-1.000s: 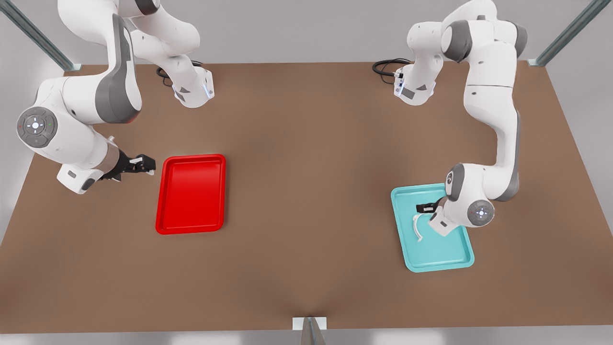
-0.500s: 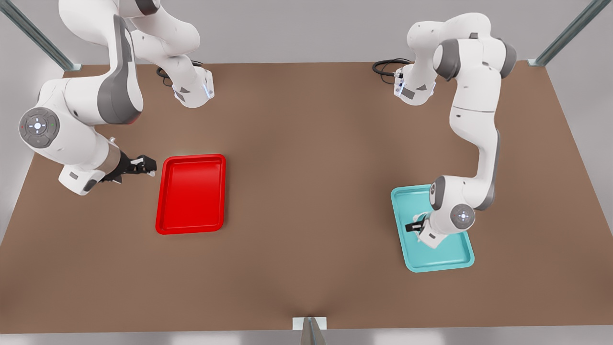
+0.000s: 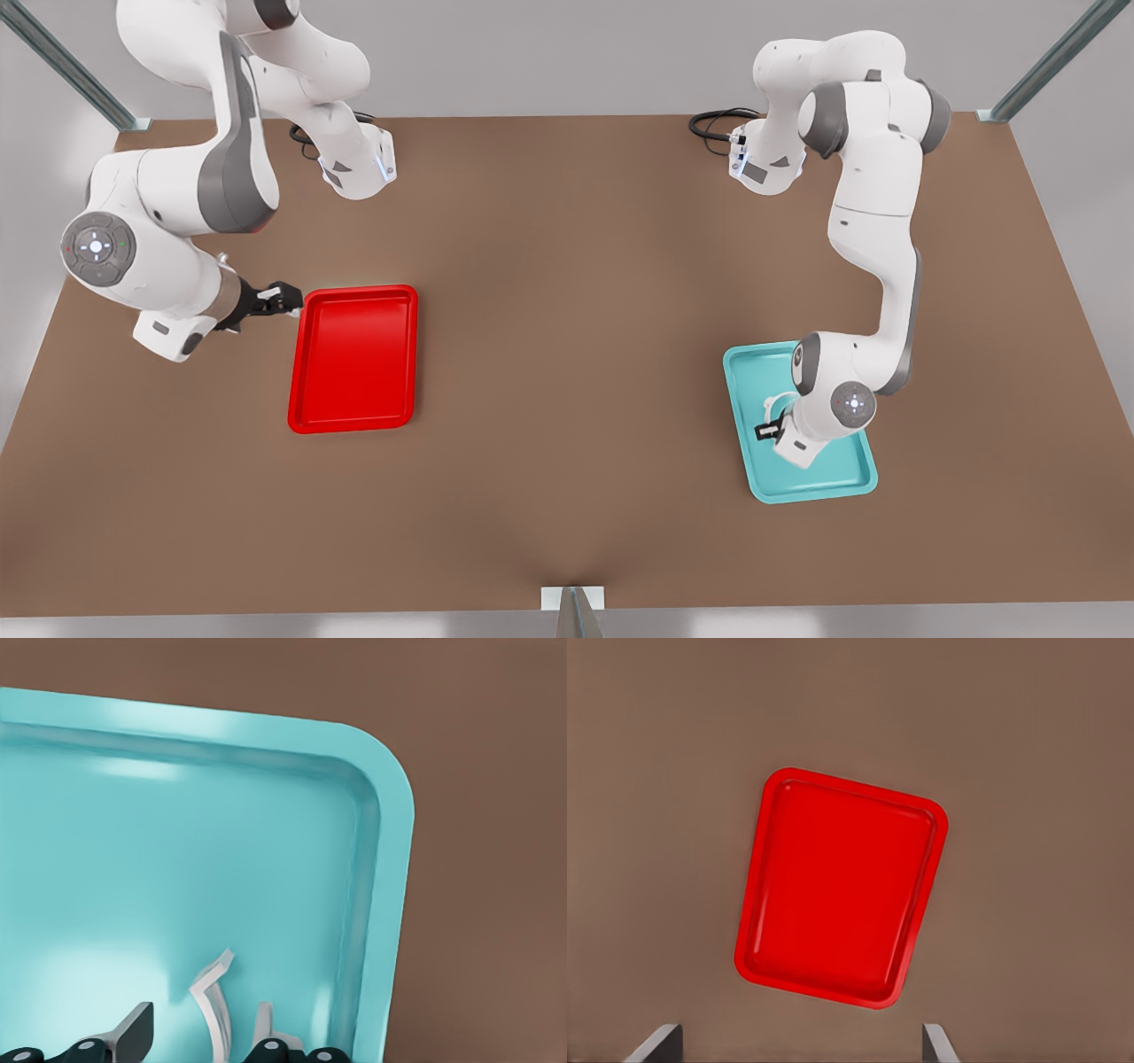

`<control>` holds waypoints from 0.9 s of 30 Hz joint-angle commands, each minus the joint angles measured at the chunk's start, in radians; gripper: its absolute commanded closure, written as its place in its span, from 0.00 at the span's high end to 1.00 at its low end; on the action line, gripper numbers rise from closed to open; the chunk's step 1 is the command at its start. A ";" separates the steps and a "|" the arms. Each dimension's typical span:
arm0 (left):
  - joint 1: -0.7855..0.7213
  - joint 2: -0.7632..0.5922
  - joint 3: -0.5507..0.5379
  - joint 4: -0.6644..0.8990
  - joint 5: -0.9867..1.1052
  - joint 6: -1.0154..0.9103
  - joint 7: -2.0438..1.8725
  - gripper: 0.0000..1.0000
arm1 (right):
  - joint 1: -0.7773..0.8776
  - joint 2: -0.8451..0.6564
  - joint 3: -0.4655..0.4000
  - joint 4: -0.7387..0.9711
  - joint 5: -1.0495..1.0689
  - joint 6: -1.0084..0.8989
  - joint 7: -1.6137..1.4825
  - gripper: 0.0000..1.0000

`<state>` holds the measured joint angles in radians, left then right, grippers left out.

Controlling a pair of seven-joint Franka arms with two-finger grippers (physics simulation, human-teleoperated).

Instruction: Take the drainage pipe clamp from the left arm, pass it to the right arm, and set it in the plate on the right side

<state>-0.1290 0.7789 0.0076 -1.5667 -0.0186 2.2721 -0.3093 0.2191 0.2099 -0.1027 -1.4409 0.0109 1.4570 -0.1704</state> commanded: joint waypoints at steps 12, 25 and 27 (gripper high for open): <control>0.000 0.005 -0.001 -0.003 -0.004 -0.010 -0.128 0.38 | 0.028 -0.020 -0.008 0.014 0.000 -0.014 0.012 1.00; 0.000 0.011 -0.001 -0.007 -0.004 -0.022 -0.131 0.37 | 0.029 -0.012 -0.008 0.011 -0.002 -0.012 0.011 1.00; 0.000 0.016 0.000 -0.007 -0.004 -0.022 -0.131 0.37 | 0.032 -0.010 -0.008 0.011 -0.002 -0.010 0.012 1.00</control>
<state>-0.1287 0.7940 0.0066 -1.5740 -0.0215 2.2529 -0.4074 0.2499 0.1998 -0.1101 -1.4300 0.0087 1.4460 -0.1654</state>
